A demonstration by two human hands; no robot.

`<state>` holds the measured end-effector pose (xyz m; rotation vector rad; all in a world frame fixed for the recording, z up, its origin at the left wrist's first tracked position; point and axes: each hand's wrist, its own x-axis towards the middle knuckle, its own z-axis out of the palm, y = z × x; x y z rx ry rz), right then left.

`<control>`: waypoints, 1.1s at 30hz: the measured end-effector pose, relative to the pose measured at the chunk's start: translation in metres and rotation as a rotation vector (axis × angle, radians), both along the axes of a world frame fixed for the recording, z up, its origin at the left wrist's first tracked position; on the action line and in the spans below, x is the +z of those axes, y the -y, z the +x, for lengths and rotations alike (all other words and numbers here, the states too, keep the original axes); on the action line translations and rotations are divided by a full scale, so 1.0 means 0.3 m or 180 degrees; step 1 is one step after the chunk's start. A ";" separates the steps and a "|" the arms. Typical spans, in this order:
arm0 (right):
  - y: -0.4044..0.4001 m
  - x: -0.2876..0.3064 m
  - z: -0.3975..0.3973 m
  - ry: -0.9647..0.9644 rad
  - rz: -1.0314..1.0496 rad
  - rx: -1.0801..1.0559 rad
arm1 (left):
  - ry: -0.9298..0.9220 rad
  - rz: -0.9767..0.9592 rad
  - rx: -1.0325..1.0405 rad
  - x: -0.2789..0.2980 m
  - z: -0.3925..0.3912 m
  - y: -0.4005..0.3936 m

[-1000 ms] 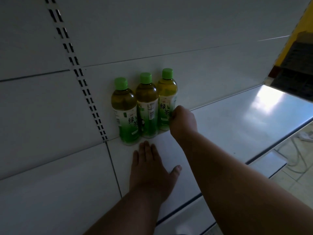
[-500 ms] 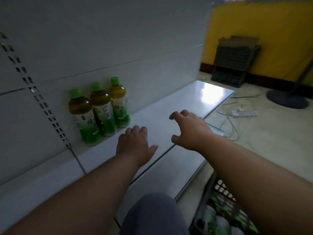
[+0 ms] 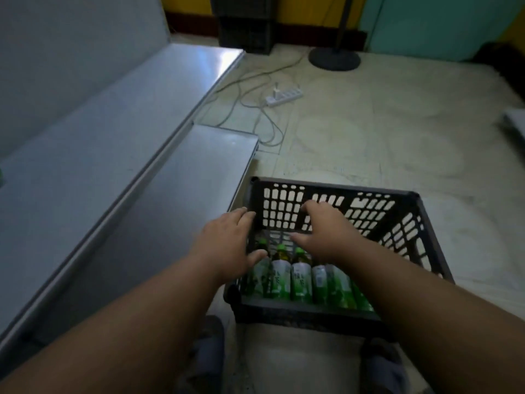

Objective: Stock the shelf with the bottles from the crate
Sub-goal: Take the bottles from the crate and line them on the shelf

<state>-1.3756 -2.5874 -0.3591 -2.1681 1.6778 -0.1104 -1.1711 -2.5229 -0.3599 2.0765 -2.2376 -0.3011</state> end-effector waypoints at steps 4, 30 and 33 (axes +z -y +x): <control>0.038 -0.229 -0.054 0.0113 0.0464 -0.0356 | 0.0076 0.0106 0.0035 -0.178 -0.034 0.081; 0.236 -0.788 -0.232 -0.1246 0.1459 -0.1527 | 0.0613 0.0273 -0.0027 -0.424 -0.039 0.174; 0.219 -0.793 -0.190 -0.0317 0.1733 -0.1712 | 0.0656 0.0297 -0.0052 -0.420 -0.039 0.173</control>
